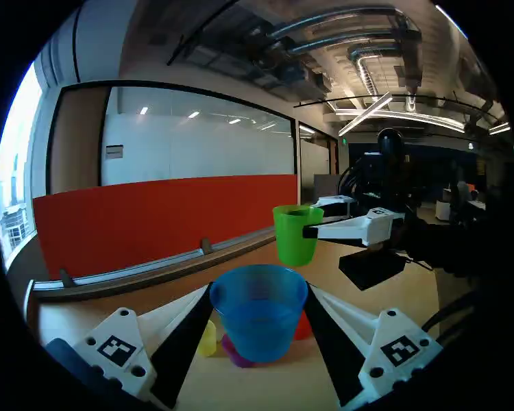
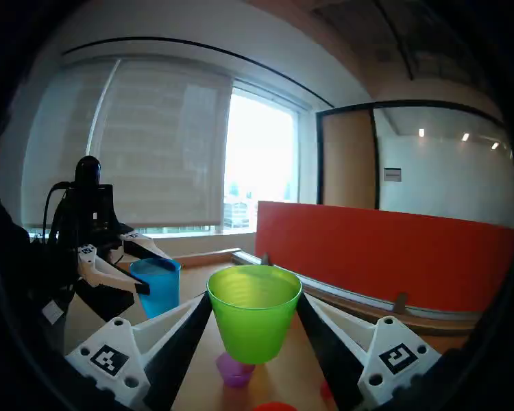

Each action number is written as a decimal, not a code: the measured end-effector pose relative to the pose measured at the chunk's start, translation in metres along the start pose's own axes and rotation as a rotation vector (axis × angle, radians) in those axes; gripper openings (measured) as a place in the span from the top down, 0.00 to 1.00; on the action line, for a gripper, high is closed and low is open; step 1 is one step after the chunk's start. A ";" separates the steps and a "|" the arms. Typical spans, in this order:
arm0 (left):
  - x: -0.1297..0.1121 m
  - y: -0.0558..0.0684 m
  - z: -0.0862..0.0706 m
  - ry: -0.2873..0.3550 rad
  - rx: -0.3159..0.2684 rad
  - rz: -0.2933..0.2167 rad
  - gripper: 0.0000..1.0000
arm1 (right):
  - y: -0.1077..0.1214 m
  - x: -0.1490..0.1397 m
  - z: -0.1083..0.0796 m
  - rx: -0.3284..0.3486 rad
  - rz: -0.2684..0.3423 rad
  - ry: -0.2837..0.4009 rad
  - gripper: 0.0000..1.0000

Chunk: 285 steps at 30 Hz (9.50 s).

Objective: Pour water

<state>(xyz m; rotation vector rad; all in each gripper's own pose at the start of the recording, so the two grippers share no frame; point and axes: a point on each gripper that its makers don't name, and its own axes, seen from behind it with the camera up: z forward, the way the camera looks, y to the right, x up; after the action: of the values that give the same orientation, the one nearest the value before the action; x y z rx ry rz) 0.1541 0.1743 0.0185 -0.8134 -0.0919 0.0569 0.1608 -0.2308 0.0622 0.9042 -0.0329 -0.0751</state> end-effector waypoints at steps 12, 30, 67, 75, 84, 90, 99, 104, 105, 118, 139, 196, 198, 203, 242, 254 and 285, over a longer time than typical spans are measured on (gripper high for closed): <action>0.016 -0.005 0.003 0.027 0.018 0.052 0.12 | -0.010 -0.009 -0.001 0.028 -0.007 -0.036 0.09; 0.040 -0.012 0.006 0.032 0.047 0.204 0.12 | -0.034 -0.027 0.001 0.105 0.021 -0.082 0.09; 0.077 -0.003 0.029 -0.005 0.061 0.630 0.12 | -0.074 -0.034 -0.005 0.253 0.065 -0.134 0.09; 0.077 0.000 0.032 -0.029 0.072 0.718 0.12 | -0.079 -0.037 -0.003 0.268 0.055 -0.151 0.09; 0.085 0.003 0.034 -0.017 0.072 0.759 0.12 | -0.083 -0.039 -0.001 0.277 0.046 -0.158 0.09; 0.086 0.004 0.036 -0.020 0.069 0.814 0.12 | -0.083 -0.038 0.001 0.277 0.042 -0.162 0.09; 0.087 0.007 0.043 -0.022 0.067 0.871 0.12 | -0.085 -0.037 0.002 0.279 0.041 -0.159 0.09; 0.087 0.009 0.045 -0.025 0.068 0.908 0.12 | -0.083 -0.038 0.003 0.273 0.043 -0.157 0.09; 0.087 0.010 0.045 -0.025 0.068 0.914 0.12 | -0.083 -0.038 0.002 0.272 0.044 -0.156 0.09; 0.086 0.014 0.049 -0.026 0.062 0.976 0.12 | -0.081 -0.038 0.002 0.274 0.044 -0.158 0.09; 0.091 0.022 0.050 -0.029 0.060 1.053 0.12 | -0.081 -0.036 0.001 0.272 0.037 -0.156 0.09; 0.098 0.025 0.042 -0.026 0.068 1.161 0.12 | -0.082 -0.035 0.002 0.270 0.030 -0.149 0.09; 0.097 0.025 0.042 -0.027 0.068 1.165 0.12 | -0.082 -0.034 0.003 0.270 0.029 -0.149 0.09; 0.097 0.024 0.044 -0.029 0.070 1.168 0.12 | -0.082 -0.034 0.003 0.268 0.026 -0.147 0.09; 0.102 0.029 0.047 -0.025 0.071 1.269 0.12 | -0.081 -0.036 0.002 0.266 0.029 -0.134 0.09; 0.105 0.027 0.047 -0.025 0.073 1.291 0.12 | -0.080 -0.038 0.003 0.261 0.033 -0.128 0.09; 0.107 0.025 0.045 -0.020 0.084 1.334 0.12 | -0.083 -0.034 0.008 0.263 0.033 -0.108 0.09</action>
<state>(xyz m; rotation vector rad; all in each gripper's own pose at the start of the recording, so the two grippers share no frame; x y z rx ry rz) 0.2552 0.2331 0.0380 -0.6676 0.4471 1.3151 0.1219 -0.2852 0.0017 1.1610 -0.1616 -0.0905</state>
